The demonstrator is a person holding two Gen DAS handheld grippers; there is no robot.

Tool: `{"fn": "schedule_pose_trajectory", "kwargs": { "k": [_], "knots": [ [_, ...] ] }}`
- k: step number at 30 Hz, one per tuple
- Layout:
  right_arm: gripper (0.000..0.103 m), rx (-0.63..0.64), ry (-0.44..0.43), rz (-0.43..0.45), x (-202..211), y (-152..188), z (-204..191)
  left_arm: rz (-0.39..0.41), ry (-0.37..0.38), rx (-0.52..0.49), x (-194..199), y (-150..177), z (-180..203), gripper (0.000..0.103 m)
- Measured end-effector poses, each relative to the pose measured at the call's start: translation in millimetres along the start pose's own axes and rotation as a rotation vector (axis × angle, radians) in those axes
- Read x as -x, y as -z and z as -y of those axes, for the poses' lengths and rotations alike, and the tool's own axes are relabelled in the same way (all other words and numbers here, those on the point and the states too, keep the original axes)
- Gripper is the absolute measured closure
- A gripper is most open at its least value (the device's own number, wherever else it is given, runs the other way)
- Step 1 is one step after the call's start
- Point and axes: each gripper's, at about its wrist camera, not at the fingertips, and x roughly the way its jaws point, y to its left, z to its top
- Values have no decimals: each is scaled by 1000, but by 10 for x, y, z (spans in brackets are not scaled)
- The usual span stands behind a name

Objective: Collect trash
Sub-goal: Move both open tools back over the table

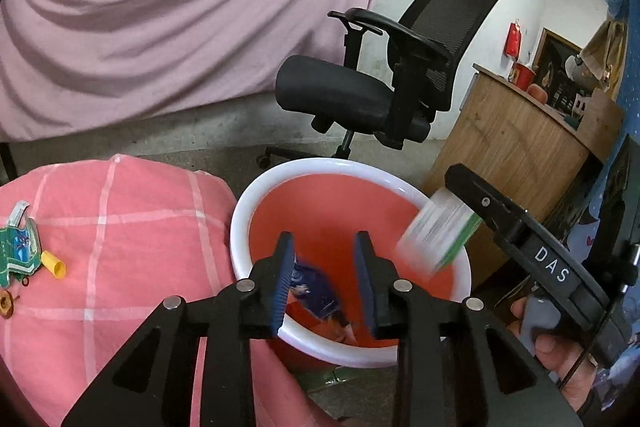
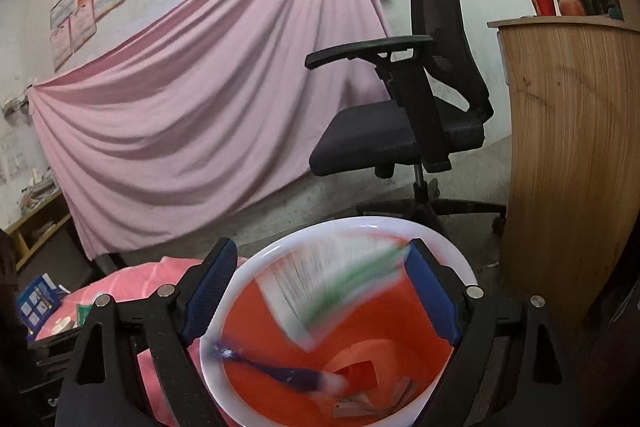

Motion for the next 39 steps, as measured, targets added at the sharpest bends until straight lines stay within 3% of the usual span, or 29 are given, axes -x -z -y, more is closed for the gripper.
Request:
{"fn": "schedule_pose_trajectory", "kwargs": {
  "k": [11,15,19,23,27,29,39],
  "knots": [
    [5,26,3,40,100,-75,-121,86,-38,35,322,-8,-226,66],
    [0,49,-4,97,214,-140,-245,156,-75,63,559,-43,-349,51],
    [0,81,-26,159,343,-181,-431,232,-128,83,832,-86,-516,44],
    [0,132,-60,212,469,-189,-679,340,-198,96,1170,-96,-703,18],
    [0,192,-97,294,601,-154,-975,433,-244,93,1501,-53,-896,15],
    [0,213,-117,332,643,-126,-1111,476,-286,97,1681,-13,-1006,1],
    [0,272,-243,447,684,38,-1825,603,-442,73,2323,402,-1527,1]
  ]
}}
